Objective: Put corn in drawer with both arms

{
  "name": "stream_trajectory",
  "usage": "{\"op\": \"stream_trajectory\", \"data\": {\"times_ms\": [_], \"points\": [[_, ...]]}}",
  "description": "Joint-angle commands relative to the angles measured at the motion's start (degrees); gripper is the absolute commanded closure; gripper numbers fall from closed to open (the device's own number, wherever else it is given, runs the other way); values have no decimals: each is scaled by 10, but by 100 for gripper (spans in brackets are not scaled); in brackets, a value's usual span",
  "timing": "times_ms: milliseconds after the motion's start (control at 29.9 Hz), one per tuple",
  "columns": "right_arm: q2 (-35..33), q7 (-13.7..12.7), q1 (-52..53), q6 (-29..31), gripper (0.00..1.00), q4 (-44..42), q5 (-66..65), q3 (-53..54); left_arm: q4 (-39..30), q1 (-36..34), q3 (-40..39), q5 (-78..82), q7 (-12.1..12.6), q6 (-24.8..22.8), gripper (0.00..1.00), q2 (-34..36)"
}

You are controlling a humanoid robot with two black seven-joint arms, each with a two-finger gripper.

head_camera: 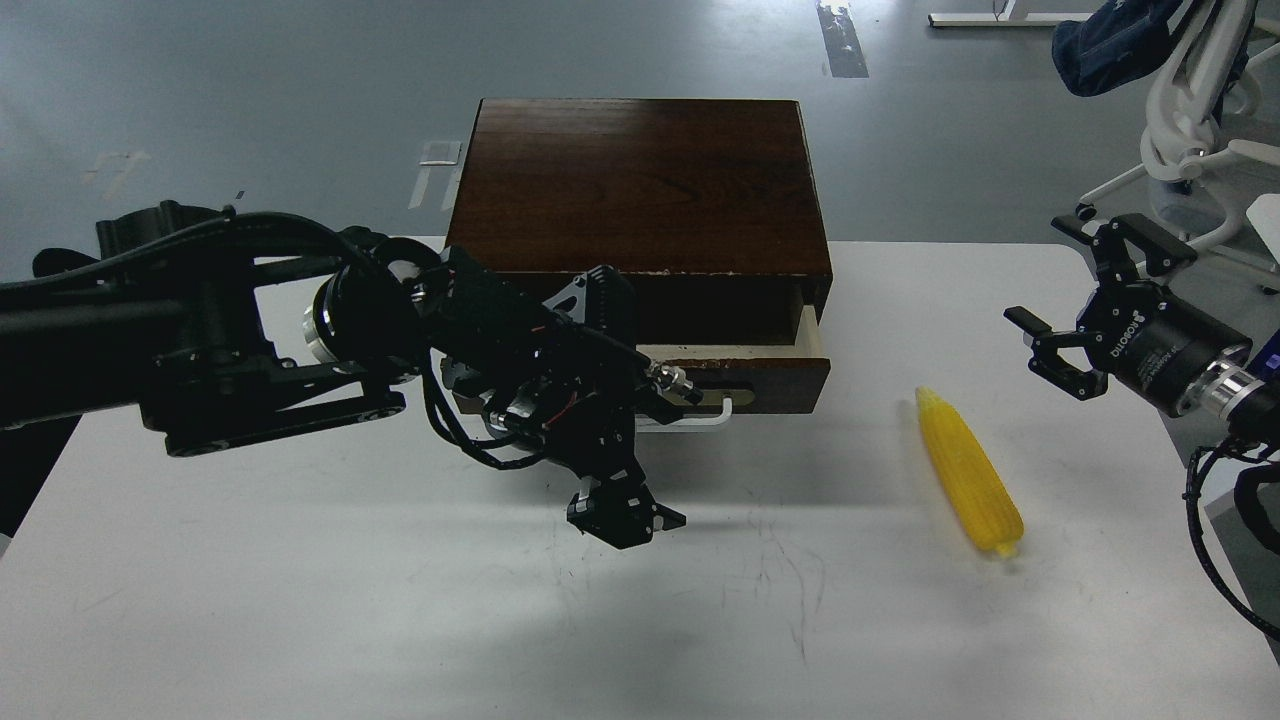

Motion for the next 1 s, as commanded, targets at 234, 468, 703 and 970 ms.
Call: {"op": "stream_trajectory", "data": {"times_ms": [234,468,703,970], "points": [[-24,0,-2,0,1,8,-123,-6,-54,-14,-81,-133,0,0,1,73],[-56,0,6,-4,1,9,-372,-6,-6,-11,-152,-499,0,0,1,153],[-59,0,0,-116,1,0,-660,-10,40,51,-153,-853,0,0,1,206],[-11,0,3,-156,1,-32,-736,-49,90,128,-154,-1020,0,0,1,226]]}}
